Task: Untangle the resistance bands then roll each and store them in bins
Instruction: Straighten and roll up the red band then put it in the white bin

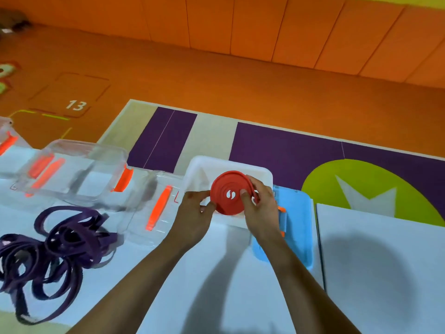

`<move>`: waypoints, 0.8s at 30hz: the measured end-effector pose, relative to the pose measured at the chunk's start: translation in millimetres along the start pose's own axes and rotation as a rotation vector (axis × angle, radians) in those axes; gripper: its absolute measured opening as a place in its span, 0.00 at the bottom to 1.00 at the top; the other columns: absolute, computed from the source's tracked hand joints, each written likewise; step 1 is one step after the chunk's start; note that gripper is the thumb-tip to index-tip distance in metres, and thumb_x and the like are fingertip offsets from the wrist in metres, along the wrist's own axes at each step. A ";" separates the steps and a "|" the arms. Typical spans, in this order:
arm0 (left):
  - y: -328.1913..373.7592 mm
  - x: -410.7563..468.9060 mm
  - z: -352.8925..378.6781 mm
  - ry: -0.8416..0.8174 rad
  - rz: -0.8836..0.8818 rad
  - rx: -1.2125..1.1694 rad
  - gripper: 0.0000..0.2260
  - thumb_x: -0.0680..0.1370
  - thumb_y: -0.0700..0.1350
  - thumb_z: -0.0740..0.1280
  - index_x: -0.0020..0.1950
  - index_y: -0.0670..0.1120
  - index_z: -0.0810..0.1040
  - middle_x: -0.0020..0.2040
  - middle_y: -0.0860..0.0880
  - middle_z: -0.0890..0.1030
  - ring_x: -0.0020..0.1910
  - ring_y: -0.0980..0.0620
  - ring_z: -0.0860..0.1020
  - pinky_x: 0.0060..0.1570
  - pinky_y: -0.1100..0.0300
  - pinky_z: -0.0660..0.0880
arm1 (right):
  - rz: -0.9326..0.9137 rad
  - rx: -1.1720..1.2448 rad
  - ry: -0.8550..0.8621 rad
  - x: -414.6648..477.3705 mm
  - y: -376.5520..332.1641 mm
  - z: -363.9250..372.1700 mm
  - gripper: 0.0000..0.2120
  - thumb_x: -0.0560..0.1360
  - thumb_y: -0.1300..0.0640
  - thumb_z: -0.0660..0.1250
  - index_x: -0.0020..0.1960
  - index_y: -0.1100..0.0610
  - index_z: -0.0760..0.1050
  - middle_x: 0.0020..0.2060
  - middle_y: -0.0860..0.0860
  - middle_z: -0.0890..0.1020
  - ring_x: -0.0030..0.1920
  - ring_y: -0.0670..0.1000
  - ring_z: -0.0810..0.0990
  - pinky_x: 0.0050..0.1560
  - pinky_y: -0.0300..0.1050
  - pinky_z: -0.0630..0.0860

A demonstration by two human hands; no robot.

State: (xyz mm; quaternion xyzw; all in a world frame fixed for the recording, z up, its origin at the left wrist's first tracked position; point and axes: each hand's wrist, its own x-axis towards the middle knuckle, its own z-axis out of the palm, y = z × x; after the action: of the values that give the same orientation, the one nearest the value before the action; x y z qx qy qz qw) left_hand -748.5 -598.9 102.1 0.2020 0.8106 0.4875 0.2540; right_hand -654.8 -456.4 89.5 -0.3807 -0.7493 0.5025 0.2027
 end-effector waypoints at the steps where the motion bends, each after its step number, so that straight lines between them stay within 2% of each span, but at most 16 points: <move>1: -0.3 14.2 -1.7 -0.033 -0.002 0.016 0.13 0.83 0.46 0.64 0.67 0.51 0.79 0.63 0.49 0.76 0.57 0.49 0.81 0.61 0.47 0.79 | 0.015 -0.016 0.022 10.8 0.7 6.6 0.18 0.81 0.54 0.66 0.70 0.48 0.74 0.61 0.46 0.77 0.60 0.46 0.75 0.55 0.28 0.68; 6: -10.6 63.4 -1.6 -0.096 0.010 0.137 0.14 0.84 0.41 0.60 0.69 0.46 0.76 0.54 0.47 0.79 0.52 0.46 0.81 0.60 0.49 0.78 | 0.103 -0.047 0.090 44.5 16.4 32.4 0.14 0.79 0.55 0.68 0.65 0.50 0.75 0.57 0.47 0.82 0.58 0.49 0.79 0.60 0.46 0.78; 10: -26.8 81.0 8.8 -0.191 -0.004 0.220 0.12 0.84 0.40 0.59 0.68 0.46 0.72 0.46 0.48 0.80 0.42 0.53 0.78 0.42 0.67 0.73 | 0.172 -0.187 0.059 66.8 34.7 46.1 0.12 0.78 0.53 0.68 0.60 0.45 0.73 0.53 0.44 0.82 0.57 0.54 0.80 0.62 0.58 0.76; 13: -32.9 103.1 16.1 -0.273 -0.070 0.311 0.11 0.85 0.41 0.57 0.67 0.43 0.70 0.45 0.46 0.79 0.38 0.53 0.75 0.34 0.65 0.70 | 0.287 -0.274 -0.059 86.6 43.9 55.2 0.12 0.80 0.54 0.65 0.63 0.47 0.72 0.55 0.49 0.82 0.57 0.57 0.79 0.64 0.59 0.73; 16: -41.5 127.4 23.8 -0.378 -0.155 0.446 0.12 0.84 0.40 0.56 0.67 0.41 0.69 0.44 0.46 0.78 0.35 0.53 0.74 0.31 0.61 0.69 | 0.432 -0.254 -0.254 100.4 54.8 63.1 0.18 0.80 0.54 0.65 0.68 0.49 0.67 0.58 0.54 0.81 0.57 0.59 0.80 0.63 0.60 0.75; 19: -50.3 147.5 33.3 -0.462 -0.245 0.530 0.14 0.84 0.40 0.56 0.68 0.40 0.68 0.54 0.40 0.79 0.43 0.47 0.76 0.36 0.58 0.72 | 0.528 -0.248 -0.412 110.9 67.7 70.4 0.29 0.77 0.58 0.67 0.75 0.51 0.60 0.62 0.56 0.77 0.60 0.59 0.78 0.64 0.59 0.76; 22: -60.5 162.7 40.6 -0.528 -0.277 0.587 0.15 0.82 0.39 0.57 0.68 0.40 0.69 0.60 0.39 0.79 0.53 0.43 0.78 0.52 0.51 0.77 | 0.598 -0.257 -0.470 119.1 79.5 72.4 0.35 0.76 0.58 0.68 0.77 0.51 0.55 0.60 0.56 0.76 0.58 0.60 0.78 0.61 0.58 0.78; 24: -70.2 170.1 42.1 -0.569 -0.288 0.634 0.15 0.80 0.39 0.57 0.67 0.40 0.69 0.60 0.40 0.78 0.57 0.42 0.78 0.59 0.48 0.76 | 0.628 -0.274 -0.534 120.8 84.2 73.8 0.36 0.77 0.59 0.67 0.79 0.53 0.53 0.62 0.58 0.76 0.57 0.59 0.78 0.57 0.53 0.77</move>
State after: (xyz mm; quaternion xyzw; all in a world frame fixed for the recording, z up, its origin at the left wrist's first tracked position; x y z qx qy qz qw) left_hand -862.8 -503.2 -13.8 0.2807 0.8377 0.0999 0.4577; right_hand -750.5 -389.8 -26.9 -0.4701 -0.6832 0.5165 -0.2133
